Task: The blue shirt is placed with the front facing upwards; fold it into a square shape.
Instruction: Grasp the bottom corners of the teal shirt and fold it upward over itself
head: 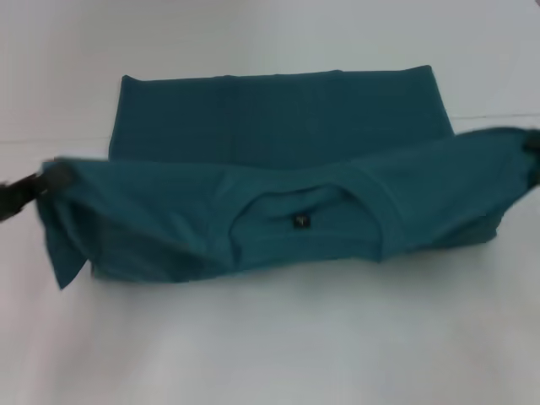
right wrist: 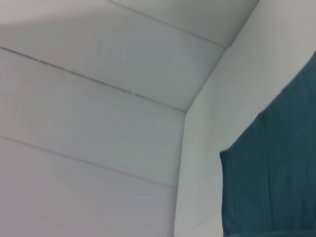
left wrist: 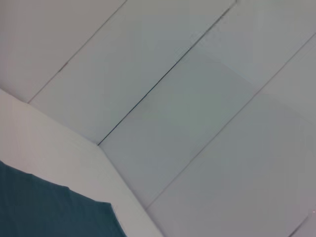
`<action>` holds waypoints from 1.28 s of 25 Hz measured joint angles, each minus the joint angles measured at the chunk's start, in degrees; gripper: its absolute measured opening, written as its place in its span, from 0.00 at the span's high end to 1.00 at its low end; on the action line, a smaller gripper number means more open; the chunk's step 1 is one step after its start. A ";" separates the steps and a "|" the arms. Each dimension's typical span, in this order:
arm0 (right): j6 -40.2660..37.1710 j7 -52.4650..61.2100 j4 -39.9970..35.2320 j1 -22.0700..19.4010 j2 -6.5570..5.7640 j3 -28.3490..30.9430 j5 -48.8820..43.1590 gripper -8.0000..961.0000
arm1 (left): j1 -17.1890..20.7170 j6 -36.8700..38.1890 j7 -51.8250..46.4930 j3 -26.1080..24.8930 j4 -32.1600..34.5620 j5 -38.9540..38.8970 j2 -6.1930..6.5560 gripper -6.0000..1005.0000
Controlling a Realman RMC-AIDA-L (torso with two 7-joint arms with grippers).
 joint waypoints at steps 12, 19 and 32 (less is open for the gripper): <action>16.34 -3.07 10.99 7.03 -4.11 -2.09 0.02 0.97 | -12.98 -17.47 6.88 2.69 14.40 3.42 5.23 0.96; 22.90 -5.64 15.24 9.48 -5.17 -2.56 0.20 0.97 | -16.93 -26.38 10.68 4.63 18.32 3.44 6.04 0.96; 30.45 -9.84 20.19 12.79 -5.22 -2.70 0.37 0.97 | -19.81 -37.65 11.89 9.34 18.47 3.27 6.04 0.96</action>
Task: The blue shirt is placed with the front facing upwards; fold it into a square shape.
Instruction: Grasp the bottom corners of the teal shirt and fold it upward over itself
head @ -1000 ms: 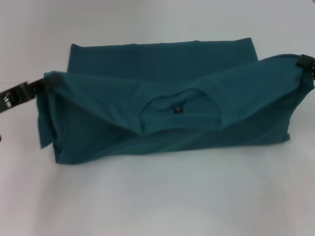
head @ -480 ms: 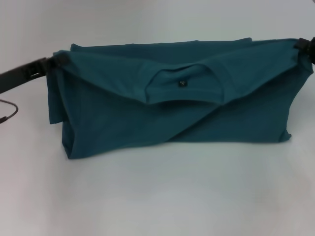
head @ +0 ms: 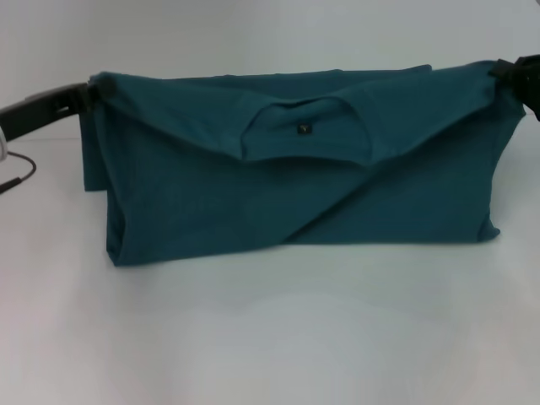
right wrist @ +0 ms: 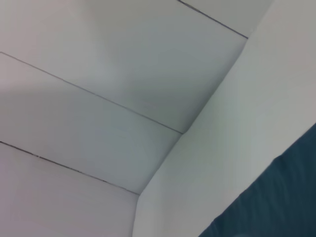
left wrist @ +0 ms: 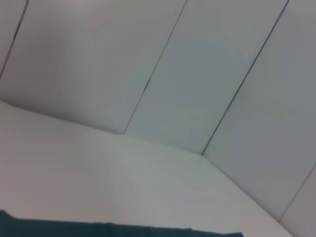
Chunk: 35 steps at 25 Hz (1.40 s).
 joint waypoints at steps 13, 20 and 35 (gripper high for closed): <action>2.86 0.51 0.62 1.86 -0.48 -5.64 -0.33 0.97 | -2.55 -5.15 1.60 1.14 0.83 0.18 1.02 0.96; 4.71 0.72 0.84 2.24 -0.60 -7.54 -0.40 0.96 | -2.82 -6.31 2.03 1.44 2.10 0.18 2.24 0.96; 20.81 -2.13 7.29 6.00 0.15 -13.24 -0.31 0.96 | -5.09 -17.18 11.91 2.82 5.92 0.11 -1.53 0.94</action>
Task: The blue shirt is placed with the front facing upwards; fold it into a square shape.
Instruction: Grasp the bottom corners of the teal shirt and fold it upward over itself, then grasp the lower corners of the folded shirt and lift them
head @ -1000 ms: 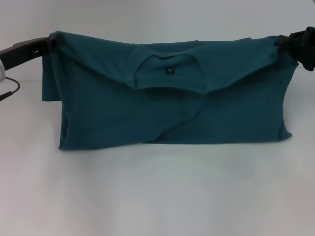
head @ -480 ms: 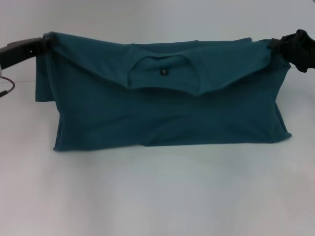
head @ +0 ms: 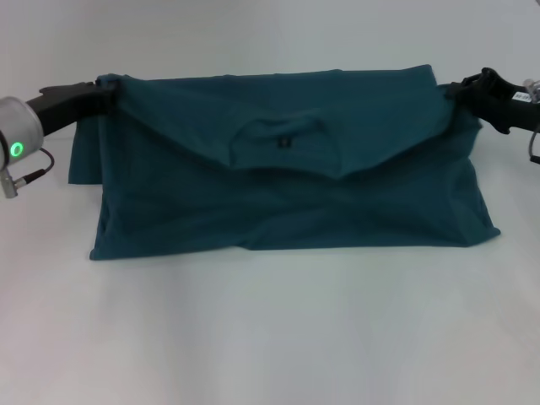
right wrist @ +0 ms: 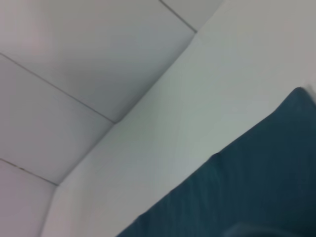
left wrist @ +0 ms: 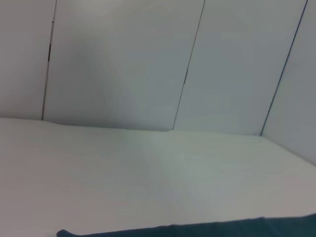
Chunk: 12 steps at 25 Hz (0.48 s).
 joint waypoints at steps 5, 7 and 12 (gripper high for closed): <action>3.30 -2.42 1.65 1.03 0.52 -0.83 -0.07 0.84 | -0.60 -2.04 2.49 1.70 1.18 -0.01 -0.62 0.83; 2.62 -2.46 1.46 0.94 0.52 -0.95 0.02 0.76 | -0.50 -2.08 2.51 1.93 0.96 0.00 -0.57 0.76; -3.14 -1.86 -2.17 -1.64 -0.10 -0.27 0.32 0.54 | 2.20 -0.54 1.01 2.20 -3.92 0.01 -0.98 0.64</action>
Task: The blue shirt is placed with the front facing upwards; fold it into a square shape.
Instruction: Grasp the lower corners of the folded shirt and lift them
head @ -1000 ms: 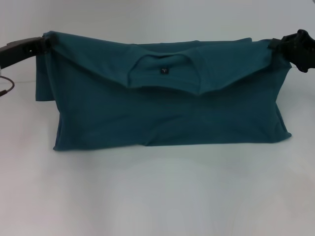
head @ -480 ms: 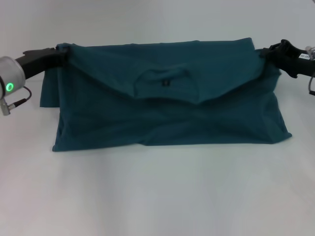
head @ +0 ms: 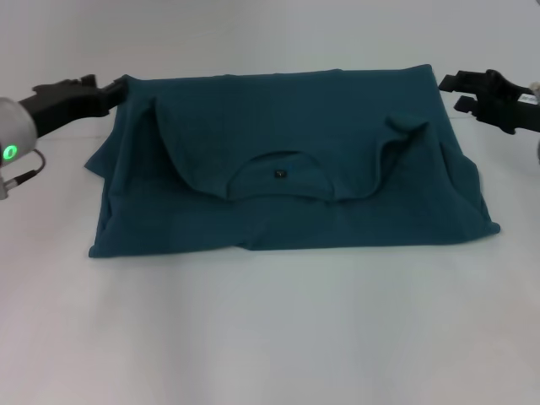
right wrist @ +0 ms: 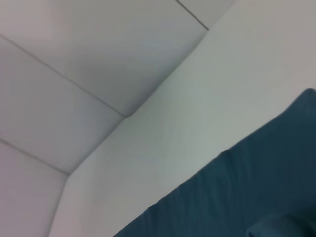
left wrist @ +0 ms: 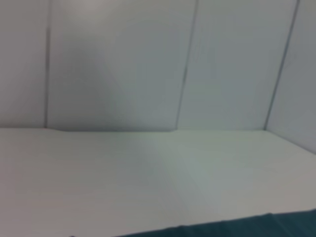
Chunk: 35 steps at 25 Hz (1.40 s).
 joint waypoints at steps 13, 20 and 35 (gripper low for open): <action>-19.66 2.31 -11.92 -13.66 -4.00 0.16 -0.34 0.24 | 13.90 11.63 -25.83 11.82 -17.54 13.14 -0.72 0.35; -20.67 2.04 -11.66 -15.84 -4.25 0.08 -0.44 0.22 | 16.05 18.53 -38.98 12.17 -24.65 27.10 -3.15 0.35; -20.06 1.68 -11.38 -13.83 -3.79 -0.45 -3.23 0.22 | 14.09 15.87 -43.61 12.84 -20.06 34.59 -3.54 0.35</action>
